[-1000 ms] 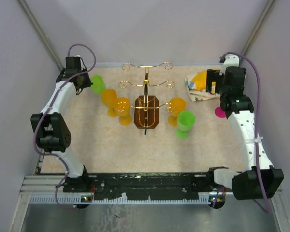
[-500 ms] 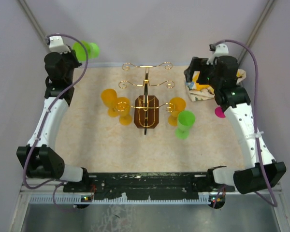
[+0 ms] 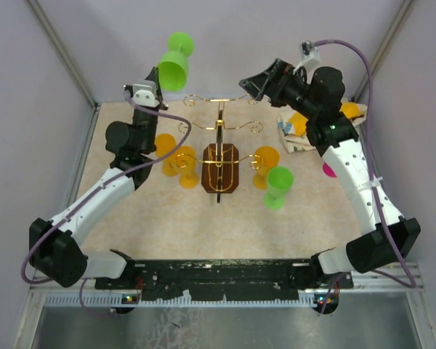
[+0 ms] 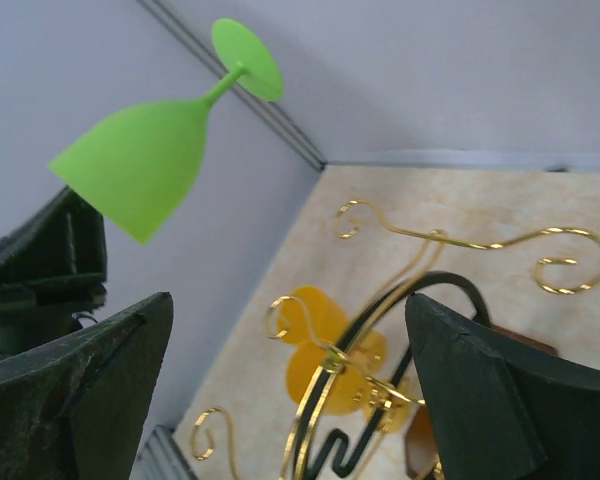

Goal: Place the wine glass upside down on the wine glass rack

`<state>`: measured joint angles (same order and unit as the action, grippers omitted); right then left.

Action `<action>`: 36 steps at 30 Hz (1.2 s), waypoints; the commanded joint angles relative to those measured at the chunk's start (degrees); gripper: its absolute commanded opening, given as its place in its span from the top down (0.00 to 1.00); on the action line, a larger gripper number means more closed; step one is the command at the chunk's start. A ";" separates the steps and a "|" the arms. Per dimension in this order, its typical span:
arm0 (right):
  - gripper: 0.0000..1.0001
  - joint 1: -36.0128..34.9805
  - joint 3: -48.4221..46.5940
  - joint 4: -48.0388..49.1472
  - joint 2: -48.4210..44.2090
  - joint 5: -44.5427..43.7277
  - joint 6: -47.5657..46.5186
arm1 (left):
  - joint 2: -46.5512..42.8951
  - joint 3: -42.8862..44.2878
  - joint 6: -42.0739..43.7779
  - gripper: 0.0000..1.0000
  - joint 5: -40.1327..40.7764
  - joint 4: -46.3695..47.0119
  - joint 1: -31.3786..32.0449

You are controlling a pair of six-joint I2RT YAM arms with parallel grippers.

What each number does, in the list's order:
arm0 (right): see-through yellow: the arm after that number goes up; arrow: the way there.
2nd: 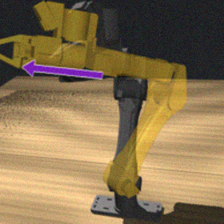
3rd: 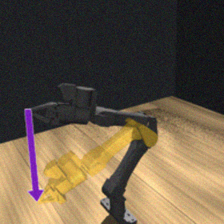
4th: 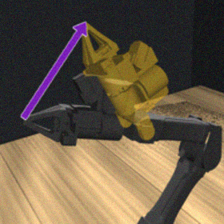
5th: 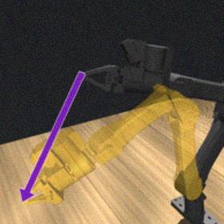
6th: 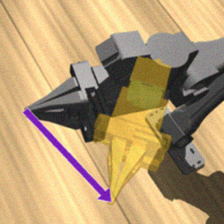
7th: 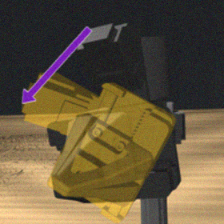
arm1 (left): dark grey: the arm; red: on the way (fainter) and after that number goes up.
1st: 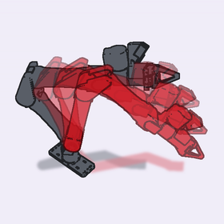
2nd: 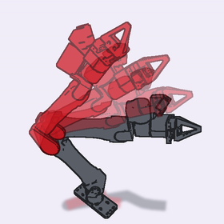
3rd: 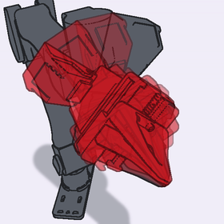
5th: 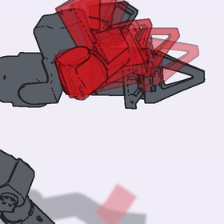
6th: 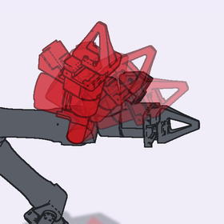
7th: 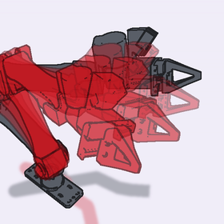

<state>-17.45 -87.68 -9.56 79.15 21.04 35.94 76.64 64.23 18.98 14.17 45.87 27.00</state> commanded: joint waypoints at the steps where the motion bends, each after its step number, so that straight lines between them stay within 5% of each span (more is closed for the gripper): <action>1: 0.01 -0.87 -3.49 11.20 1.97 7.99 11.16 | -2.81 -3.76 12.25 1.00 4.02 18.60 7.11; 10: 0.05 -1.61 -5.05 20.41 7.10 14.51 22.78 | 9.72 -10.16 41.98 1.00 10.89 56.42 19.68; 20: 0.11 -1.62 -9.64 23.07 12.07 19.22 26.38 | 11.25 -11.55 41.07 1.00 10.13 56.62 25.28; 36: 0.19 -1.65 -21.31 3.47 21.68 27.26 16.68 | 10.77 -12.84 40.99 1.00 7.88 56.63 28.88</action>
<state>-18.74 -104.27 -1.37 100.05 44.25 56.45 88.92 51.79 59.66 23.20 87.05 55.24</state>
